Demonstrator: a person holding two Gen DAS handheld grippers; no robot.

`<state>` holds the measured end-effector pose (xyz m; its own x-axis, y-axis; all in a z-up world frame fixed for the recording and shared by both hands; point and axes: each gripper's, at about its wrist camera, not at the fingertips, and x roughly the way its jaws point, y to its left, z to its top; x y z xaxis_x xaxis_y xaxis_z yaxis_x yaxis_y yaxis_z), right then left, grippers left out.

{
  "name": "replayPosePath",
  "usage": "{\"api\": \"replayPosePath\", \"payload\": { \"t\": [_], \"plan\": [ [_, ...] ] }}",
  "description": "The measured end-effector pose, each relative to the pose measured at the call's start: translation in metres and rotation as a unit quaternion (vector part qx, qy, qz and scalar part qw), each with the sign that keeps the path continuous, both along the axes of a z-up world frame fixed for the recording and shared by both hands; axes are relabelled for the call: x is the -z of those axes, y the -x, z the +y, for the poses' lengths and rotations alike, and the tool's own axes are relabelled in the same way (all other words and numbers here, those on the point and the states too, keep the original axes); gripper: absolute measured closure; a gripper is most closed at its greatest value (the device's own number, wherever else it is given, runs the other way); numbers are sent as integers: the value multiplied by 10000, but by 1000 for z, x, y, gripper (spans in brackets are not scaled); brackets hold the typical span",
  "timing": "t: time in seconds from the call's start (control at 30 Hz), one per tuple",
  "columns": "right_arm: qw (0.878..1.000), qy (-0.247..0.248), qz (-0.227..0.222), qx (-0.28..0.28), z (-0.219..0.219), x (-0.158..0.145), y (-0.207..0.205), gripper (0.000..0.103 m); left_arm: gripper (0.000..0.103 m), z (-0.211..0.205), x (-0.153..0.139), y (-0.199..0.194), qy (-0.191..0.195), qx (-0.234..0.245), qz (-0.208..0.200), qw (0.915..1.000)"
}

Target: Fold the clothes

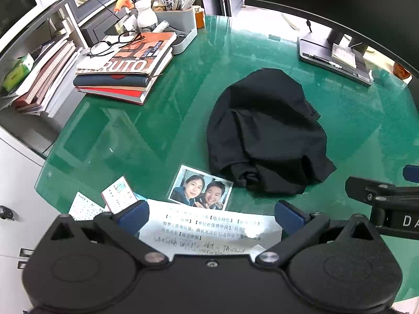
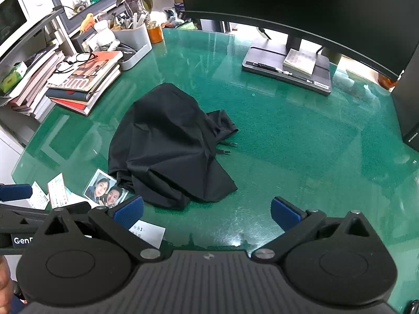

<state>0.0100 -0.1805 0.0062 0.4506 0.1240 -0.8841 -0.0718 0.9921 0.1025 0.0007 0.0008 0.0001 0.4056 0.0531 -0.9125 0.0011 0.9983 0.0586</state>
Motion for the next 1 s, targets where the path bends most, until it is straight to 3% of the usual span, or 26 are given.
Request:
{"api": "replayPosePath", "payload": {
  "t": [1.0],
  "plan": [
    [9993, -78, 243, 272, -20, 16, -23, 0, 1, -9, 11, -34, -253, 174, 61, 9995]
  ]
}}
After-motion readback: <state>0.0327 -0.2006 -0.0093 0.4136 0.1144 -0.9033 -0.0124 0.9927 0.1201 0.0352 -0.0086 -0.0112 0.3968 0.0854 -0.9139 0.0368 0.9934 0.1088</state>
